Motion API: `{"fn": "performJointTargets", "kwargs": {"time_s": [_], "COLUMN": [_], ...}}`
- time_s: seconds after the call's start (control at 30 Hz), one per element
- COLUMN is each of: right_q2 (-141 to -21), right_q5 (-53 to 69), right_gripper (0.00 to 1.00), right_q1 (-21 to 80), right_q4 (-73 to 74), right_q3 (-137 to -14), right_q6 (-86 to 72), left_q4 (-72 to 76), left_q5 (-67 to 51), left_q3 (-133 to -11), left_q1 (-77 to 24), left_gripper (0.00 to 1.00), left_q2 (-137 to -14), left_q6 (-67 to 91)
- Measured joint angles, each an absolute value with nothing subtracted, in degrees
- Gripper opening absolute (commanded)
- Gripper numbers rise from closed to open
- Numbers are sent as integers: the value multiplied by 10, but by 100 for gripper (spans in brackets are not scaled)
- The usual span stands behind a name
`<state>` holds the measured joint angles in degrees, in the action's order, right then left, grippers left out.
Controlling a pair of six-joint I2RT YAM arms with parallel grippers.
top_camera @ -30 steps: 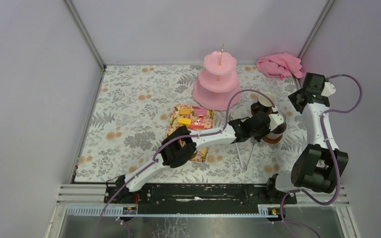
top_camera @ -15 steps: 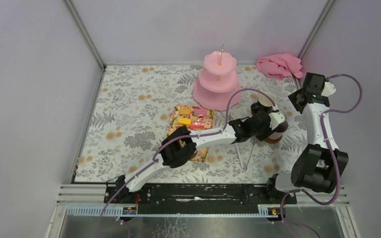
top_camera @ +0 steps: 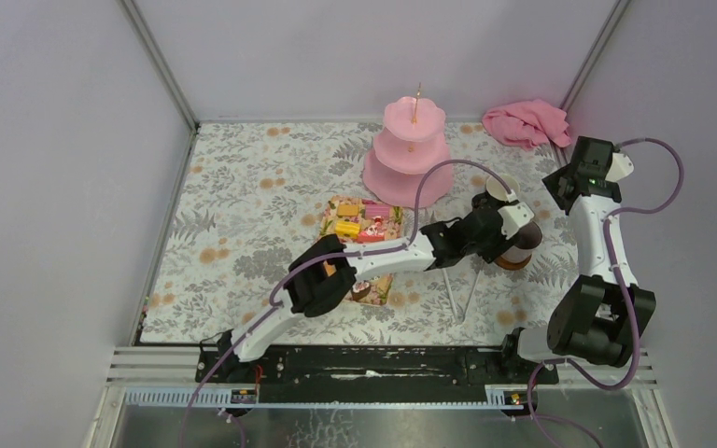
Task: Serve the afternoon tea
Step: Place the cup on the coaster, then adjust the tray at the center of the board.
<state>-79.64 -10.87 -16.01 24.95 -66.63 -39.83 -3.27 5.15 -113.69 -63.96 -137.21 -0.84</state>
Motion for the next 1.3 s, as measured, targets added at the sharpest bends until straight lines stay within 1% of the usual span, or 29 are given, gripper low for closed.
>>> {"fn": "performJointTargets", "kwargs": {"time_s": [0.07, 0.17, 0.3, 0.47, 0.73, 0.9, 0.97, 1.13, 1.3], "right_q2": [-795, -795, -794, -770, -704, -662, -645, -623, -634], "right_q5": [-109, -109, -109, -109, -109, -109, -110, -118, -150], "right_gripper": [46, 55, 62, 71, 72, 72, 70, 64, 59], "right_q1": [-160, -160, -160, -159, -127, -79, -50, 67, 214], "right_q4": [249, 249, 249, 250, 281, 300, 311, 332, 345], "right_q3": [-666, -666, -666, -666, -688, -699, -701, -706, -707], "right_q6": [-395, -390, -383, -370, -341, -324, -317, -308, -309], "left_q4": [-27, -21, -21, -25, -34, -43, -49, -86, -134], "left_q5": [52, 55, 61, 83, 150, 216, 248, 333, 405], "left_q3": [-1132, -1128, -1114, -1030, -894, -818, -786, -716, -634], "left_q1": [-640, -642, -649, -664, -692, -701, -701, -700, -688], "left_gripper": [57, 58, 59, 60, 61, 62, 62, 62, 62], "left_q2": [-1360, -1343, -1316, -1235, -1072, -984, -955, -895, -821], "left_q6": [-8, -10, -17, -23, -12, 27, 55, 133, 225]}}
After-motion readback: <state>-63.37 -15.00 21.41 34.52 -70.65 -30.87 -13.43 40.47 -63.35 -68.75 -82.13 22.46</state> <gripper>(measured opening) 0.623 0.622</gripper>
